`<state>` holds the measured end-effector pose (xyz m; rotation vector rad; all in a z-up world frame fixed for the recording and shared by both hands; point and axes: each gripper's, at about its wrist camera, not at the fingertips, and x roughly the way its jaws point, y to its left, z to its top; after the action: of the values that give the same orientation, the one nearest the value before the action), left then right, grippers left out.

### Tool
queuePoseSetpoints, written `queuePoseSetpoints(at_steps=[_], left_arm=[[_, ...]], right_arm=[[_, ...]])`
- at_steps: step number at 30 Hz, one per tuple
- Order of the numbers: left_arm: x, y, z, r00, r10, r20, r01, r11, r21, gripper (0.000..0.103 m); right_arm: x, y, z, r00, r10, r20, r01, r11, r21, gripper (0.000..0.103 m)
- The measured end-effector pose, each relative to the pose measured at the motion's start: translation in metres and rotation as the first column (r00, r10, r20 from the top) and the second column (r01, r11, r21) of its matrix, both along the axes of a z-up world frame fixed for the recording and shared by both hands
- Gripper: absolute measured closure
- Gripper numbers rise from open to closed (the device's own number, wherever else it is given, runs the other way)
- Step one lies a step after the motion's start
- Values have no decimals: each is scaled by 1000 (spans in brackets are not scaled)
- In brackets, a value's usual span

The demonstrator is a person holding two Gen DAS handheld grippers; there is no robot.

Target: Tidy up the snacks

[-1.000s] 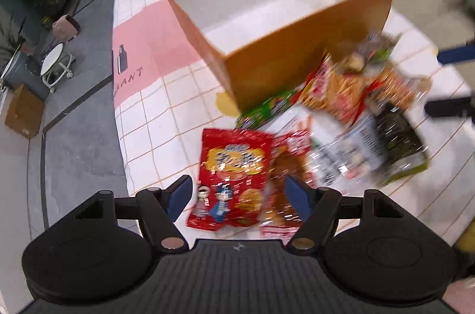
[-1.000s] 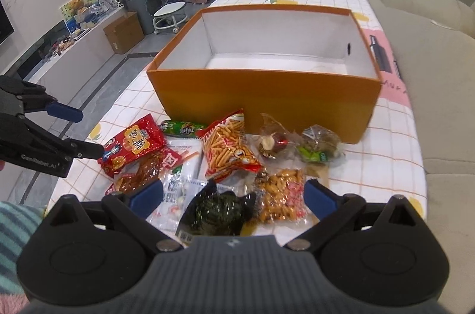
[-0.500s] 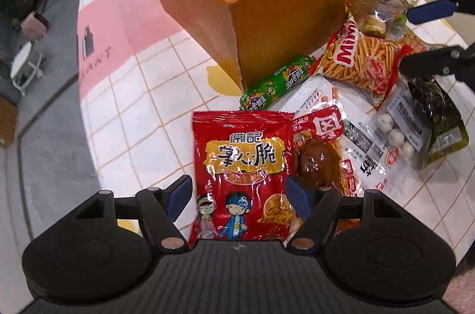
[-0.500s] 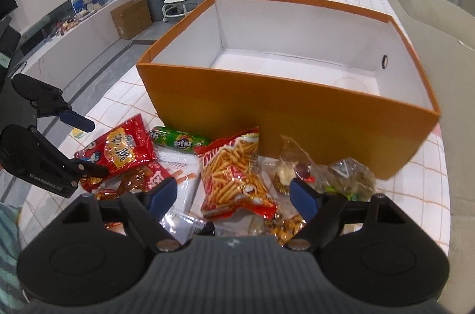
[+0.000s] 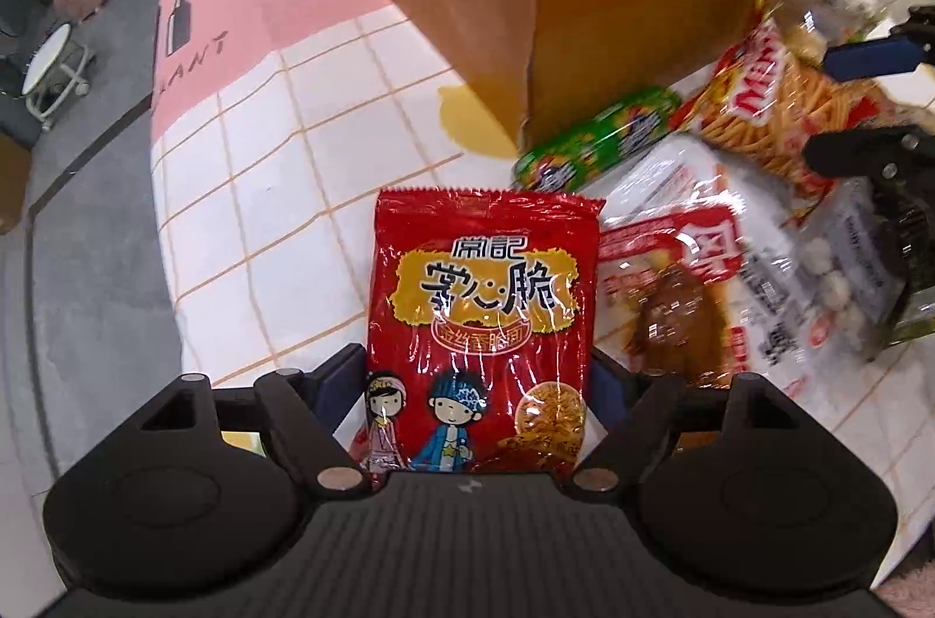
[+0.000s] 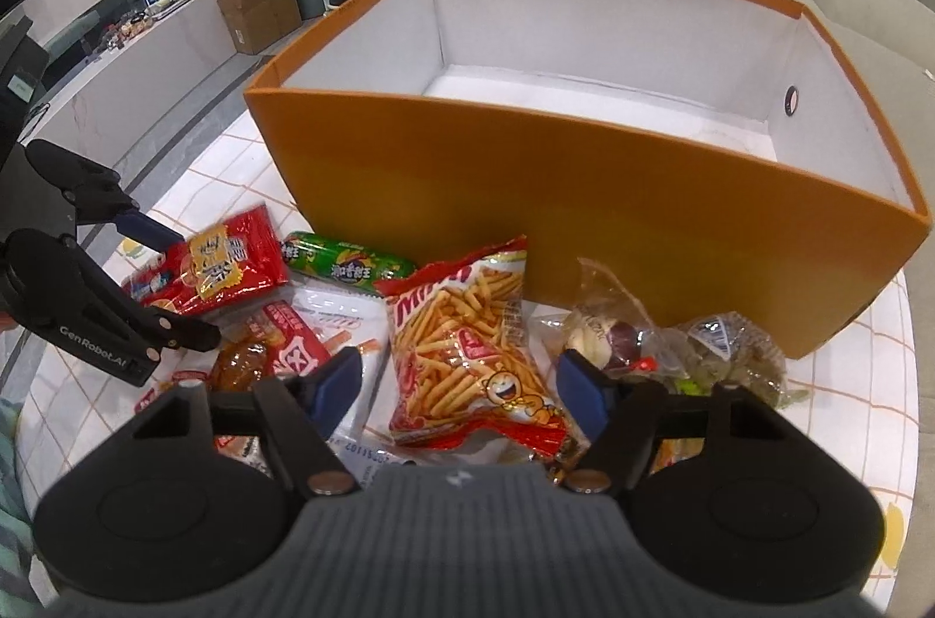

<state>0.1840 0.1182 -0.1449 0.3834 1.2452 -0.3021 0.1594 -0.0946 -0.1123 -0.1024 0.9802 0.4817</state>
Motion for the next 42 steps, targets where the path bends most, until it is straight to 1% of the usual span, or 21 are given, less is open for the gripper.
queuePoseSetpoints(at_steps=[3,5,6,9,11,12,16,20,23,26,29,31,35,40,42], left_arm=[[1,1,0,1000,24,-4,-24,1000,-16,10],[2,2,1,999,44,-4,-44,998,-36,14],[1,2,2,999,55,-2,-55,997,-47,19],[-1,0,2,996,83,15,-82,996,-42,23],[-4,-2,3,995,99,22,-98,994,-39,25],[-5,-2,4,994,105,26,-104,994,-44,25],[-11,-2,11,988,143,52,-139,987,-78,25],[-18,-2,27,976,199,88,-189,976,-106,25],[-22,-6,40,964,246,99,-233,964,-126,25],[-28,-13,57,947,296,123,-279,950,-141,25],[-35,-22,77,931,336,145,-308,933,-184,25],[-40,-30,92,921,355,163,-318,924,-213,25],[-45,-49,115,911,364,193,-310,914,-259,25],[-45,-69,135,908,355,222,-286,913,-291,25],[-45,-76,143,907,349,237,-272,913,-303,25]], right_arm=[[0,1,-2,1000,6,0,-6,1000,-7,39],[0,1,-3,1000,8,4,-7,1000,-14,44],[0,1,-4,1000,7,6,-7,1000,-19,49],[0,-1,-4,1000,7,8,-7,1000,-26,53],[-1,-2,-4,1000,9,9,-9,1000,-26,55],[0,-2,-5,1000,11,13,-11,1000,-28,59],[-2,-1,-5,1000,23,21,-22,999,-32,62],[-5,-1,0,999,30,38,-29,999,-43,65],[-10,-3,10,997,31,66,-29,999,-37,66],[-16,-6,21,995,32,90,-30,999,-23,66],[-22,-12,34,994,29,108,-30,1000,0,67],[-27,-19,43,994,14,110,-17,999,29,67],[-36,-37,63,993,-31,114,23,997,72,68],[-45,-54,84,989,-60,138,46,993,105,68],[-49,-63,92,986,-84,142,65,989,133,68]])
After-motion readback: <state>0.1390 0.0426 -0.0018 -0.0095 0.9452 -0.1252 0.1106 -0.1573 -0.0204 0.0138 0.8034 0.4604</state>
